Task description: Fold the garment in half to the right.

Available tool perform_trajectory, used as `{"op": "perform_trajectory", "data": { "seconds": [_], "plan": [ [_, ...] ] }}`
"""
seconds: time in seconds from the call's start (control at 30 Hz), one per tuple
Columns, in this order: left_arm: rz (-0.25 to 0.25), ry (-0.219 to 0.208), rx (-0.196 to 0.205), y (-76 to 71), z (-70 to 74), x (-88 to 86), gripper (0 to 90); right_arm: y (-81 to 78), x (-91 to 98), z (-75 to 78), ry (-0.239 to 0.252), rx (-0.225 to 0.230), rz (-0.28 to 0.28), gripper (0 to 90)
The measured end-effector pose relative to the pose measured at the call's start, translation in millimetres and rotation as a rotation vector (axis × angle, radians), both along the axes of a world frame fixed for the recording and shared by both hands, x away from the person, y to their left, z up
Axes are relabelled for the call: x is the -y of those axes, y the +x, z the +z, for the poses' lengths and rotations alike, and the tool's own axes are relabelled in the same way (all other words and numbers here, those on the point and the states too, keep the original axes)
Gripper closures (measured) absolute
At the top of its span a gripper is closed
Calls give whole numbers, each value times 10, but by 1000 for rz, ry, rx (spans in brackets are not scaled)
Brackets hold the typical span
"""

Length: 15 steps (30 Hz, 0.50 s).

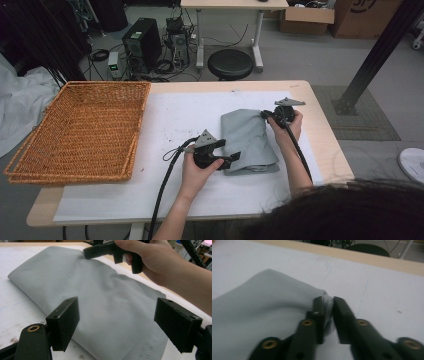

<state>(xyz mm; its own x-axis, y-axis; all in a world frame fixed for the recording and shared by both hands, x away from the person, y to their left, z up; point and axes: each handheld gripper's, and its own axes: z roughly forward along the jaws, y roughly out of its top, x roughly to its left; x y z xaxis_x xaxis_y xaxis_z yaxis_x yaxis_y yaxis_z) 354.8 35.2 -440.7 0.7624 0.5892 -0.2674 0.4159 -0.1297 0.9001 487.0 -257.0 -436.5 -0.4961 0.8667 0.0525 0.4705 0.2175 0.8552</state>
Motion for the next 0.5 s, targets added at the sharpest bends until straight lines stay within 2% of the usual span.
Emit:
{"op": "perform_trajectory", "data": {
  "seconds": [0.07, 0.17, 0.27, 0.33, 0.4, 0.5],
  "plan": [
    [4, 1, 0, 3, 0, -8, 211, -30, 23, 9, -2, -7, -11, 672],
    [51, 9, 11, 32, 18, -69, 207, -151, 90, 113, 26, 21, -12, 622],
    [103, 15, 37, 50, 54, -128, 195, -351, 129, 222, 63, 58, 36, 582],
    [134, -1, 35, 74, 71, -177, 177, -507, 122, 228, 70, 72, 59, 557],
    [173, 5, 43, 93, 81, -219, 169, -629, 94, 184, 45, 67, 85, 551],
    [203, 1, 42, 97, 96, -285, 159, -784, 72, 79, -3, 51, 96, 537]
  ]
}}
